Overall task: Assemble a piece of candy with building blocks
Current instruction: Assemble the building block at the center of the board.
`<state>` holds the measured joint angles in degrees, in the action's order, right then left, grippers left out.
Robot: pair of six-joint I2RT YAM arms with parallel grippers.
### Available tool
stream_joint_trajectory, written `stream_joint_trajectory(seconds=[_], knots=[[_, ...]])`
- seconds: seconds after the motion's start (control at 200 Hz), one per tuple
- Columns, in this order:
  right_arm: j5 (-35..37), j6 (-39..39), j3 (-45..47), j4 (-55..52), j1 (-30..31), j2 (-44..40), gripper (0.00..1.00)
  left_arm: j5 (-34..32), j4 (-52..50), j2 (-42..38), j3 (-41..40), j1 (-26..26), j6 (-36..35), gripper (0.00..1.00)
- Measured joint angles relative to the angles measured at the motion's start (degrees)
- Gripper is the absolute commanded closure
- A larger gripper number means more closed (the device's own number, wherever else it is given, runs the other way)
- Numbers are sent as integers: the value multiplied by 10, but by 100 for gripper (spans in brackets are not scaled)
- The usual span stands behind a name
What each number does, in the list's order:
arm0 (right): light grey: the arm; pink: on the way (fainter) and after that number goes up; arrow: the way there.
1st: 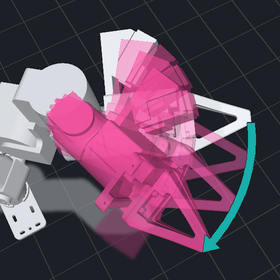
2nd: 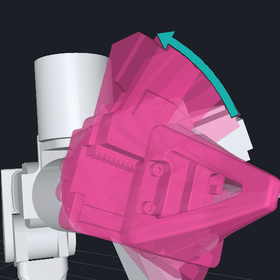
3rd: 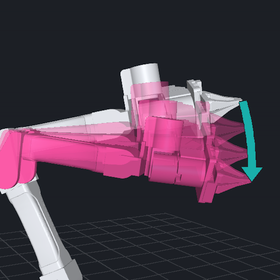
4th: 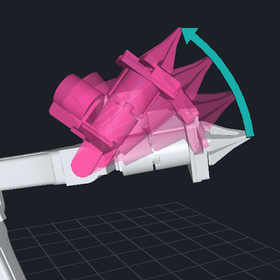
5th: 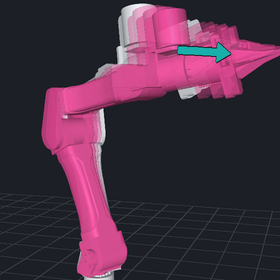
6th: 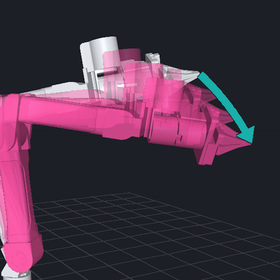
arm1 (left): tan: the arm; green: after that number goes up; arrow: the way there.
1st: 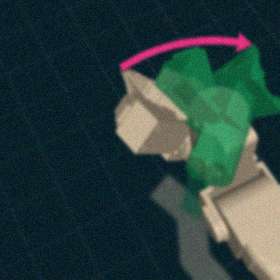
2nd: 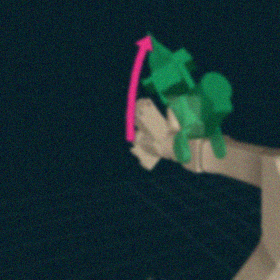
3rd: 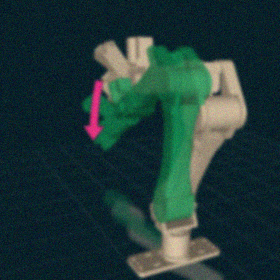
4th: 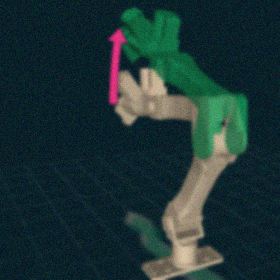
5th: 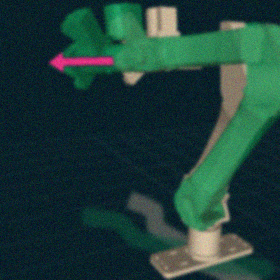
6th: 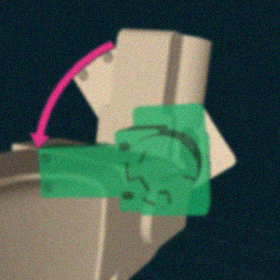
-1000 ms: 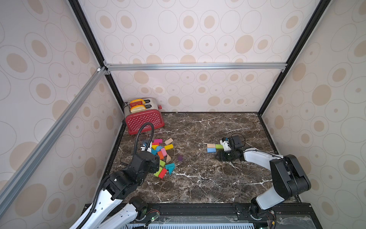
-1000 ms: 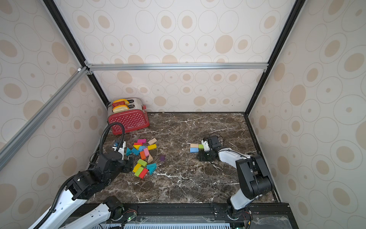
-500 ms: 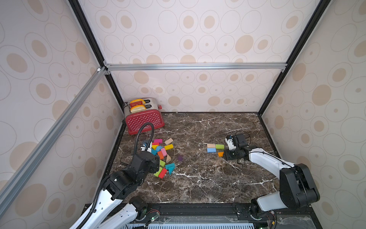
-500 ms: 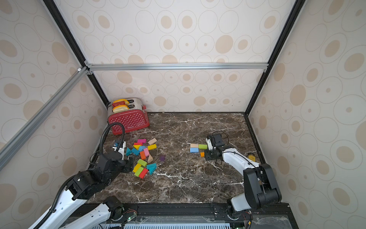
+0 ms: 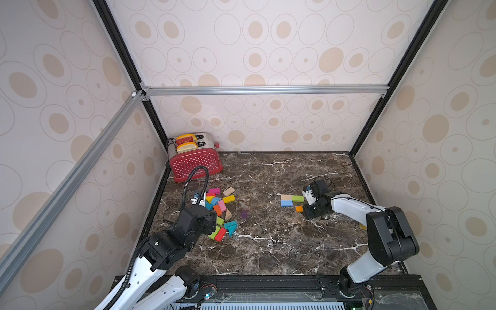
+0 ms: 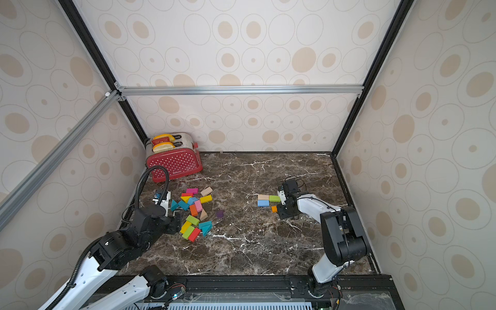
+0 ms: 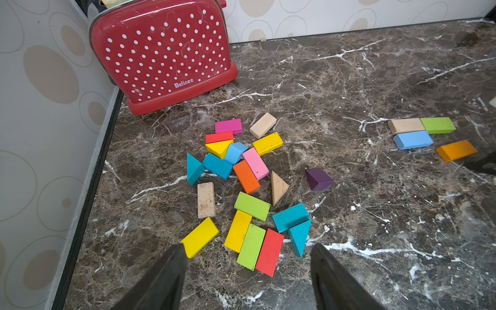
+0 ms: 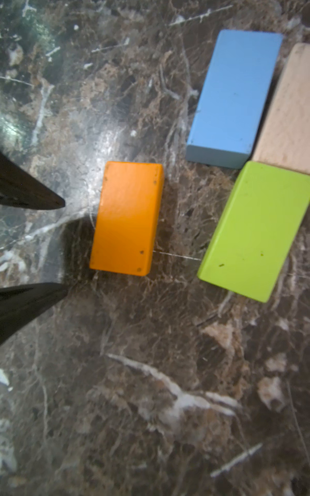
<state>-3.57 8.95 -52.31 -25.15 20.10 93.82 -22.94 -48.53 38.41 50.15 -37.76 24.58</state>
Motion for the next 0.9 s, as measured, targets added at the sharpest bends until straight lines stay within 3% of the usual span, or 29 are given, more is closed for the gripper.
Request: stream_joint_trajectory(seconds=[0.526,0.901], knots=[[-26,-5,-46,-5,-2,52,63,6,0,0,0,0,-2,26],[-32,-2,-60,-2,-1,64,63,6,0,-1,0,0,-2,26]])
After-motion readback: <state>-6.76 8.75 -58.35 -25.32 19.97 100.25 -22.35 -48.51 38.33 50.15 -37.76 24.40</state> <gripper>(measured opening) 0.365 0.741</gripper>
